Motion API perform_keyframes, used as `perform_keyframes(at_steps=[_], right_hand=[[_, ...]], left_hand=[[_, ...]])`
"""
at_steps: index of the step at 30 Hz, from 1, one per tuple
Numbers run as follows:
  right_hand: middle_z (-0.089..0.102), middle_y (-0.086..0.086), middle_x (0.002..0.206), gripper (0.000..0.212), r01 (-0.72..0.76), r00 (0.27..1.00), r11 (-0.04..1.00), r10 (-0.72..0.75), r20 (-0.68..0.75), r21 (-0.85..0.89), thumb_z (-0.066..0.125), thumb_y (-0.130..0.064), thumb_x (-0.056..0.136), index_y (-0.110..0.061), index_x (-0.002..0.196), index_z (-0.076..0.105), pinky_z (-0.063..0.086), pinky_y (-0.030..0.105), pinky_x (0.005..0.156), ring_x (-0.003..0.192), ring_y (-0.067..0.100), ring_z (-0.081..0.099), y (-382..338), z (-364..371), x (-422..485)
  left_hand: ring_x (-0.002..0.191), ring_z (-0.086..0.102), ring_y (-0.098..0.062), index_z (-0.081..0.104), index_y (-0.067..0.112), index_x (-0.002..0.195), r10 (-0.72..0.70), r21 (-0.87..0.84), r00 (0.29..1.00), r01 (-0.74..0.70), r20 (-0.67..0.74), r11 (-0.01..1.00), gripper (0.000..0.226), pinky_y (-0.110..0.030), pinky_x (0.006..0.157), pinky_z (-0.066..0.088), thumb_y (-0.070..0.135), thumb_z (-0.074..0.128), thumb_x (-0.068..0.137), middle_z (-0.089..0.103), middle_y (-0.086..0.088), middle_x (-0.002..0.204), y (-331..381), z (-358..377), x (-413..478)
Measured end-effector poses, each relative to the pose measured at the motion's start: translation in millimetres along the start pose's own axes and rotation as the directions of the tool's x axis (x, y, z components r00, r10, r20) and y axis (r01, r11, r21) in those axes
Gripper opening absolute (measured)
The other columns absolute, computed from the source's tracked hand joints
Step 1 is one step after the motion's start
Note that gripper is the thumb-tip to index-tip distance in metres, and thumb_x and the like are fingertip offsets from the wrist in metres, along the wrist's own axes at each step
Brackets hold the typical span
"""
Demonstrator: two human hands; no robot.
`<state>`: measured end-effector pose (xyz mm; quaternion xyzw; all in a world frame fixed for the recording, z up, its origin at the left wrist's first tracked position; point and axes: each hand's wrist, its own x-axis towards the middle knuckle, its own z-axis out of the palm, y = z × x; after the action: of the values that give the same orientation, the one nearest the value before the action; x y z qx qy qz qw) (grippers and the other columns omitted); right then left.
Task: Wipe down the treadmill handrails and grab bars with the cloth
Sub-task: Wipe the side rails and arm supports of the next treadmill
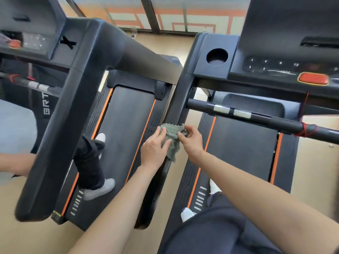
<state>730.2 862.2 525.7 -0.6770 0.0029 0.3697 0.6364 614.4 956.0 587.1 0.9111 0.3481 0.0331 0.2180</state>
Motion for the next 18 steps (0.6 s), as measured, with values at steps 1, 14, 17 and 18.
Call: perform_keyframes(at_steps=[1, 14, 17, 18], right_hand=[[0.069, 0.004, 0.116, 0.037, -0.008, 1.0, 1.0, 0.008, -0.022, 0.005, 0.073, -0.012, 0.088, -0.011, 0.124, 0.063, 0.055, 0.03, 0.096, 0.108, 0.017, 0.066, -4.2, -0.5, 8.5], [0.06, -0.006, 0.108, 0.044, -0.203, 0.966, 0.961, 0.228, -0.12, 0.188, 0.072, -0.035, 0.089, -0.019, 0.125, 0.053, 0.055, 0.047, 0.097, 0.109, 0.023, 0.063, -26.5, 6.4, 63.3], [0.055, -0.002, 0.12, 0.054, -0.136, 0.981, 0.983, 0.152, -0.124, 0.126, 0.071, -0.035, 0.091, -0.019, 0.135, 0.044, 0.055, 0.04, 0.096, 0.111, 0.019, 0.059, -28.2, 7.9, 32.7], [0.054, -0.001, 0.123, 0.049, -0.1, 0.987, 0.991, 0.109, -0.117, 0.084, 0.069, -0.033, 0.093, -0.019, 0.134, 0.046, 0.055, 0.033, 0.092, 0.109, 0.016, 0.059, -27.4, 8.7, 18.2]], left_hand=[[0.134, 0.055, -0.027, 0.055, 0.019, 0.147, 0.003, 0.005, 1.0, -0.003, 0.008, 1.0, 0.054, -0.042, 0.104, 0.046, 0.034, 0.068, 0.096, 0.047, -0.004, 0.156, 5.3, -0.1, 11.4], [0.143, 0.044, -0.025, 0.042, 0.026, 0.155, 0.123, 0.004, 0.985, -0.124, 0.123, 0.992, 0.058, -0.04, 0.11, 0.04, 0.03, 0.061, 0.1, 0.028, 0.001, 0.167, 28.0, -6.3, 78.2], [0.141, 0.046, -0.023, 0.044, 0.028, 0.154, 0.075, -0.021, 0.991, -0.073, 0.109, 0.997, 0.059, -0.04, 0.11, 0.041, 0.033, 0.063, 0.099, 0.031, 0.004, 0.165, 22.8, -7.6, 64.3], [0.141, 0.047, -0.022, 0.045, 0.028, 0.153, 0.059, -0.031, 0.993, -0.056, 0.102, 0.998, 0.059, -0.04, 0.11, 0.041, 0.034, 0.064, 0.098, 0.033, 0.004, 0.164, 19.4, -8.0, 56.7]])
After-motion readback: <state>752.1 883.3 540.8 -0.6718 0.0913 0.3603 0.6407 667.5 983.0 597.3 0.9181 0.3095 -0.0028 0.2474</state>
